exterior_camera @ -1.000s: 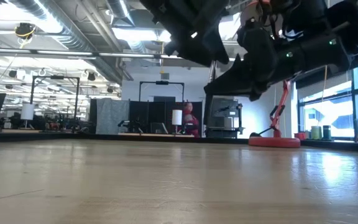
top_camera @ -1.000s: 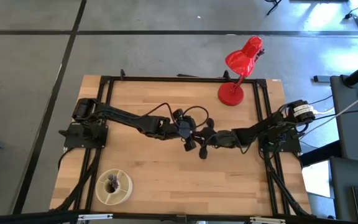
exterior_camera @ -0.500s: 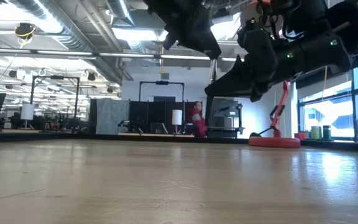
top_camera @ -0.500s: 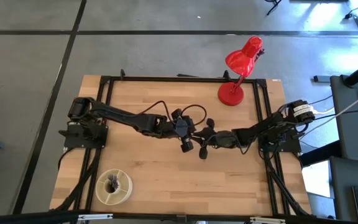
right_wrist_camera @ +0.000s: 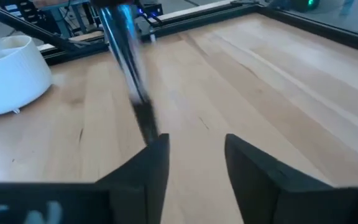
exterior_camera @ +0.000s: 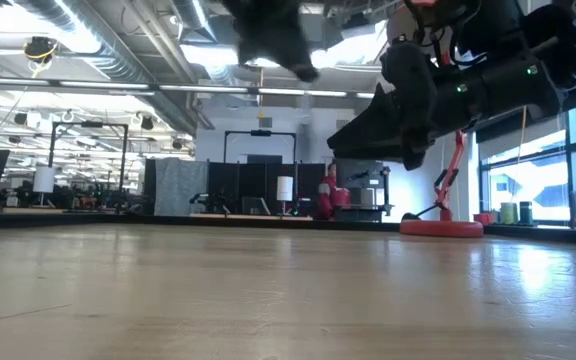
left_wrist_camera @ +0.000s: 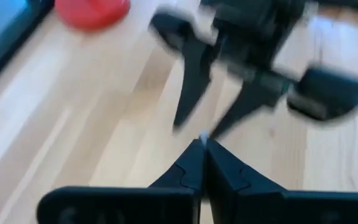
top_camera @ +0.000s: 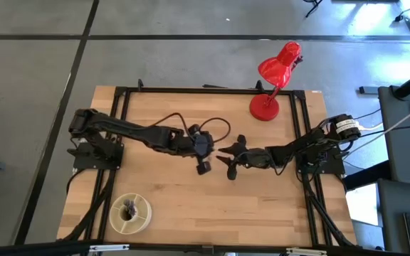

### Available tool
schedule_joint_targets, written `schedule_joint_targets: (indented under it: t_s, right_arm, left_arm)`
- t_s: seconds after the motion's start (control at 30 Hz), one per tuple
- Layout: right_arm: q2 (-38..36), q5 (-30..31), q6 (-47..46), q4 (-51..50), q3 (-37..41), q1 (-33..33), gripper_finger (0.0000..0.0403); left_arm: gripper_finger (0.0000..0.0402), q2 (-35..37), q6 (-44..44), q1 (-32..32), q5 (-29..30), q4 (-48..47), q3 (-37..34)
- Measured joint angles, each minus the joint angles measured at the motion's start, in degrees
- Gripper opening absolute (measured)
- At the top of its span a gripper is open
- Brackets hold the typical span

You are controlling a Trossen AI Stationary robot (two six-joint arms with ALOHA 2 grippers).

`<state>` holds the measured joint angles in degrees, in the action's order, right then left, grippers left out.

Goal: Pick & Place Makeup Brushes
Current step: Put the black powder brush into the makeup organizer

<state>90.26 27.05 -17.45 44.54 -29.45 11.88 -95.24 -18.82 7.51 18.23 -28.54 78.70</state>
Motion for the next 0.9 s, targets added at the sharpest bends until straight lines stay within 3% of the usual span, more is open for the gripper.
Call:
schedule_joint_targets:
  t_s: [0.13, 0.27, 0.43, 0.53, 0.67, 0.77, 0.9]
  right_arm:
    - [0.0, 0.4, -0.1, -0.8, 0.0, 0.0, 0.018]
    - [0.0, 0.4, -0.6, -1.2, 0.0, 0.0, 0.0192]
    - [0.0, 0.4, -1.7, -1.2, 0.0, -0.1, 0.0191]
    - [0.0, 0.4, -1.7, -1.2, 0.0, -0.1, 0.019]
    - [0.0, 0.4, -1.7, -1.2, 0.0, -0.1, 0.019]
    - [0.0, 0.4, -1.6, -1.2, 0.0, -0.2, 0.019]
    - [0.0, 1.4, -1.5, -2.0, 0.0, -0.2, 0.019]
  left_arm:
    - [0.0004, 5.7, -7.1, 1.8, -4.1, -12.0, 0.0]
    - [0.0004, 12.8, -11.6, 5.0, -13.5, -22.3, 0.0]
    - [0.0004, 22.8, -20.4, 11.4, -18.0, -30.6, 0.0]
    - [0.0004, 27.7, -26.1, 17.1, -17.0, -33.8, 0.0]
    - [0.0004, 31.8, -31.3, 26.8, -10.6, -35.2, -0.5]
    - [0.0004, 33.0, -33.8, 33.7, -6.5, -35.2, -1.3]
    - [0.0004, 32.3, -38.8, 41.7, -5.2, -35.3, -2.0]
